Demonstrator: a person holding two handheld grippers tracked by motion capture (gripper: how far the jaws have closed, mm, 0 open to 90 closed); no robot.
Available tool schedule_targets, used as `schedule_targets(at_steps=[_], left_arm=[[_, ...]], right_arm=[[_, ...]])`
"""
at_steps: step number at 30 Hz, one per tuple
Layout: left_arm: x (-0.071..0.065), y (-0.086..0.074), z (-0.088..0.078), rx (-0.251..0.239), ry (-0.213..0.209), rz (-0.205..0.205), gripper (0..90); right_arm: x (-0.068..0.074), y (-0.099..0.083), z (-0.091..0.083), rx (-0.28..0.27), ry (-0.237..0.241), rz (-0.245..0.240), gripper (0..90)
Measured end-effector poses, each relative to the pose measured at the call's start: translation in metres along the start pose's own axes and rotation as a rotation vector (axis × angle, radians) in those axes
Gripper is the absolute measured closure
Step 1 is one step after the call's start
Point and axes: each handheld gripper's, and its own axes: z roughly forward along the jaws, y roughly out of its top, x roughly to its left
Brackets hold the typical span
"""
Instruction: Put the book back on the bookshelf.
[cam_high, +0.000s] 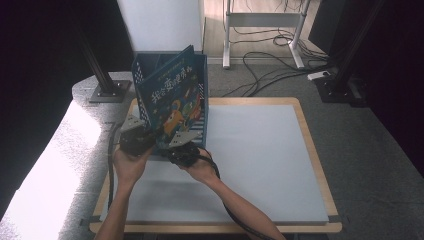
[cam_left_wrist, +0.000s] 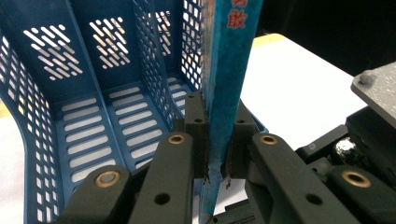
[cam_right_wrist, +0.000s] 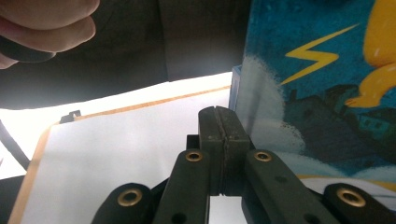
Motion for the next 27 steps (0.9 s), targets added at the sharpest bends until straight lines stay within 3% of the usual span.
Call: schedule_targets(at_steps=[9, 19, 27], left_arm=[[-0.008, 0.007, 0.015, -0.022, 0.041, -0.033, 83.2], [-0.008, 0.012, 0.033, -0.041, 0.042, -0.092, 83.3], [-0.013, 0.015, 0.044, -0.06, 0.06, -0.1, 83.3]], right_arm=[[-0.009, 0.001, -0.006, 0.01, -0.038, 0.002, 88.8], [-0.025, -0.004, -0.014, 0.014, -0.076, 0.025, 88.8], [-0.035, -0.006, -0.018, 0.015, -0.104, 0.035, 88.8]])
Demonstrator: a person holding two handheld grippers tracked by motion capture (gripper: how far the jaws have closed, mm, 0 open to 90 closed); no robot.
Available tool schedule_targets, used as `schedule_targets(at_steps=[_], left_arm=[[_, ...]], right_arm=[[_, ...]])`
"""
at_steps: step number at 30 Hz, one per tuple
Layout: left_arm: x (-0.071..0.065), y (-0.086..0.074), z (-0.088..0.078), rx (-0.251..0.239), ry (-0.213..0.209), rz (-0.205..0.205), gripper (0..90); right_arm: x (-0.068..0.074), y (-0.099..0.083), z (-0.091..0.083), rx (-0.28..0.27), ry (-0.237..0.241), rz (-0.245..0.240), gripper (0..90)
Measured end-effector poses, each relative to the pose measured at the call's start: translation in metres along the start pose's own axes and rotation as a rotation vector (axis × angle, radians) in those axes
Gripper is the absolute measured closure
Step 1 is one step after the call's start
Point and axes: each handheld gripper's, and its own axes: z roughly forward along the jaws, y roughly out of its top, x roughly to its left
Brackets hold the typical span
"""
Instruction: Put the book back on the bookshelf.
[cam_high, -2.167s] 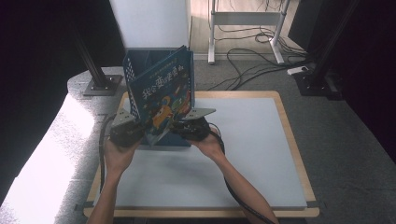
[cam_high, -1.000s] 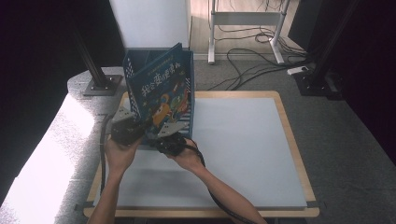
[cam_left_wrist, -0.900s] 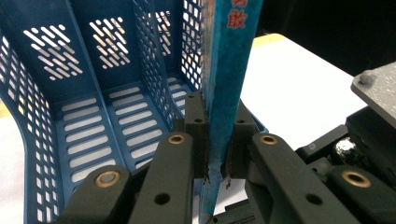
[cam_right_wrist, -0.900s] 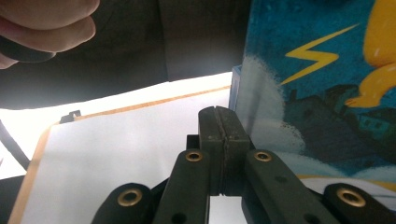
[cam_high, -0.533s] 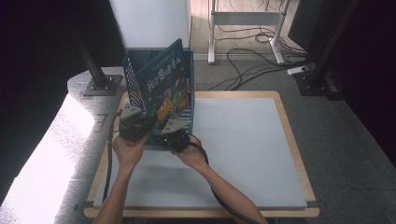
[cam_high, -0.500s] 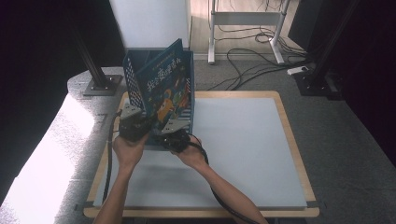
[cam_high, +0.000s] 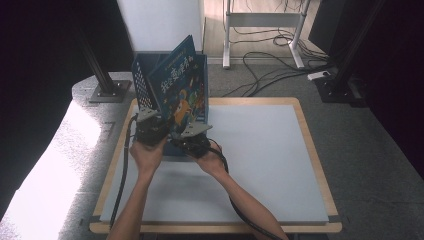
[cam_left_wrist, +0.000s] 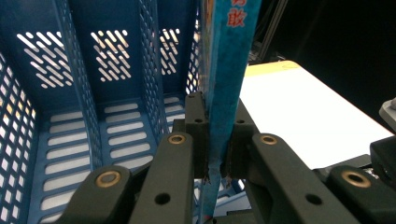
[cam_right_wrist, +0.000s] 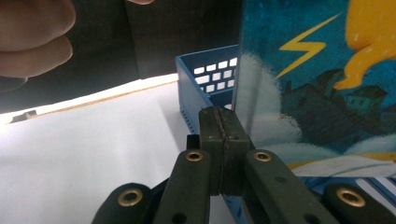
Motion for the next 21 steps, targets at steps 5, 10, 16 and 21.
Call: schedule_targets(at_steps=[5, 10, 16, 21], left_arm=[[-0.004, 0.002, 0.006, -0.007, 0.013, 0.0, 83.3], [-0.008, 0.003, 0.013, -0.019, 0.026, -0.004, 83.3], [-0.011, 0.003, 0.012, -0.03, 0.044, -0.002, 83.3], [-0.014, 0.003, 0.011, -0.041, 0.066, 0.001, 83.4]], right_arm=[[-0.006, -0.001, -0.002, 0.0, -0.01, 0.01, 88.8], [-0.013, -0.002, -0.005, -0.001, -0.021, 0.023, 88.9], [-0.013, -0.002, -0.005, -0.002, -0.028, 0.013, 88.9], [-0.013, -0.001, -0.006, -0.006, -0.03, 0.012, 88.9]])
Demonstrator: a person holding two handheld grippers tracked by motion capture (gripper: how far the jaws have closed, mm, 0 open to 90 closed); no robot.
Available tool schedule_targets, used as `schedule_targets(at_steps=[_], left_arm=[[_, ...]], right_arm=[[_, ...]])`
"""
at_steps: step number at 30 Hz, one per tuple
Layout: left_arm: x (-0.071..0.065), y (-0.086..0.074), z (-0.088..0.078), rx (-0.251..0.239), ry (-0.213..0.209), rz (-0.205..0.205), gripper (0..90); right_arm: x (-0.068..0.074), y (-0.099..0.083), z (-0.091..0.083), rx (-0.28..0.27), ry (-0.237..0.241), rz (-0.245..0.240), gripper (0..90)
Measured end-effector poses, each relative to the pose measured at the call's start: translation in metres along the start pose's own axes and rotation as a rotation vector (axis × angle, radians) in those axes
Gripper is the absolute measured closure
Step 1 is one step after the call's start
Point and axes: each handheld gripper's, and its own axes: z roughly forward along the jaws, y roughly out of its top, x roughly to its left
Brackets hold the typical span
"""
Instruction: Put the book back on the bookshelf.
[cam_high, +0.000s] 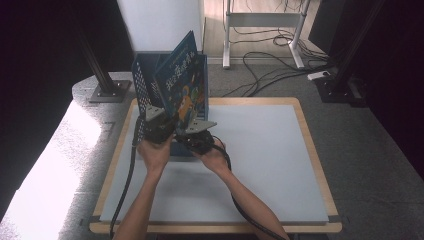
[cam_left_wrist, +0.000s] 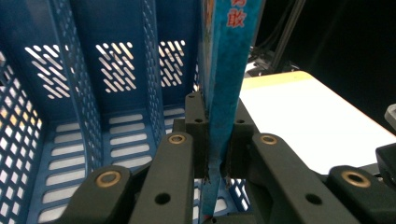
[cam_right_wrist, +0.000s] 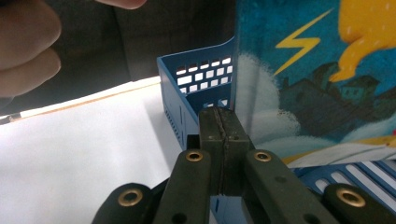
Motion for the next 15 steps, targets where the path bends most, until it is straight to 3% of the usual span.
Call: schedule_targets(at_steps=[5, 15], left_arm=[[0.001, 0.001, 0.004, -0.006, -0.003, -0.018, 83.4], [-0.001, -0.006, 0.019, 0.026, 0.015, -0.004, 83.3]], right_arm=[[-0.006, 0.0, -0.001, -0.005, -0.009, 0.012, 88.9], [-0.012, -0.01, 0.006, 0.02, -0.004, 0.035, 88.8]])
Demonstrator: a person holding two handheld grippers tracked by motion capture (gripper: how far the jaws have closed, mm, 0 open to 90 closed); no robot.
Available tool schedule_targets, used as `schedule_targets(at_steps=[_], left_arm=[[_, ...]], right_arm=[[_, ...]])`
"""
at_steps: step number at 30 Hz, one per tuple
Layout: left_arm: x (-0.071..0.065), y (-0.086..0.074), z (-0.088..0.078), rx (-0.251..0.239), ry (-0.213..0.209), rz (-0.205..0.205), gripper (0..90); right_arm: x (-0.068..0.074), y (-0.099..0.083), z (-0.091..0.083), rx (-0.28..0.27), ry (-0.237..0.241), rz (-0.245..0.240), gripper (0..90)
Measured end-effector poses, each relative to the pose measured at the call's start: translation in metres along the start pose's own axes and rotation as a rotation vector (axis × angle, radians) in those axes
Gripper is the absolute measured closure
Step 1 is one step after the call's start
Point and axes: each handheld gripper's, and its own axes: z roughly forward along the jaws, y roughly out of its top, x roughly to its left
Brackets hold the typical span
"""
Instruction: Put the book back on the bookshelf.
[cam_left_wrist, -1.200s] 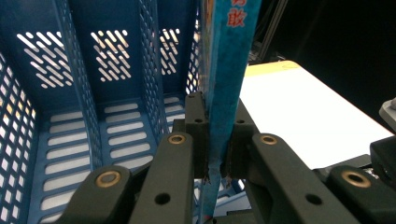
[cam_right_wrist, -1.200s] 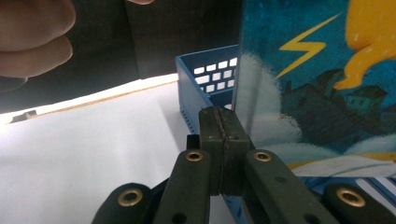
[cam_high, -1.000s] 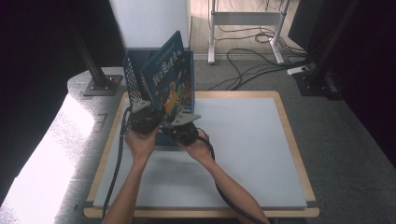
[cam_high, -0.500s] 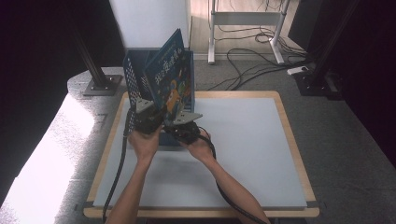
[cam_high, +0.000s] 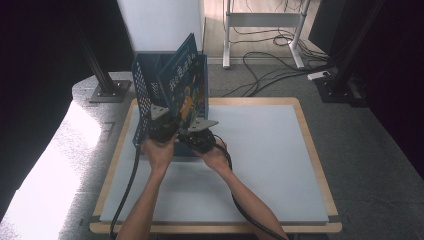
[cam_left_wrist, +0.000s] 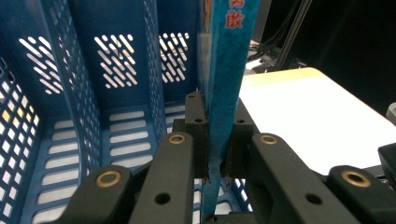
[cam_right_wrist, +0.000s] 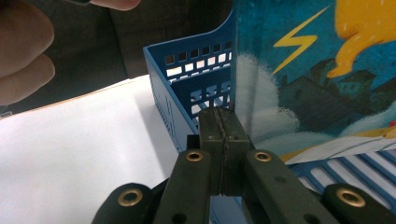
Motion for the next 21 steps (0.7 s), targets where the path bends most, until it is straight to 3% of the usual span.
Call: schedule_targets(at_steps=[11, 14, 15, 16, 21], left_arm=[[0.004, -0.013, 0.01, 0.037, -0.011, -0.015, 83.3], [0.007, -0.017, 0.012, 0.051, -0.018, -0.019, 83.3], [0.008, -0.018, 0.013, 0.053, -0.018, -0.024, 83.3], [0.009, -0.019, 0.015, 0.06, -0.02, -0.028, 83.3], [0.008, -0.026, 0.019, 0.078, -0.018, -0.017, 83.2]], right_arm=[[0.0, -0.013, 0.006, 0.019, 0.025, 0.037, 88.7], [-0.004, -0.015, 0.004, 0.006, 0.044, 0.081, 88.6], [-0.006, -0.015, 0.002, 0.0, 0.042, 0.088, 88.3], [-0.009, -0.016, -0.003, -0.001, -0.007, 0.094, 81.1], [-0.021, -0.021, -0.013, -0.018, -0.013, 0.124, 81.4]])
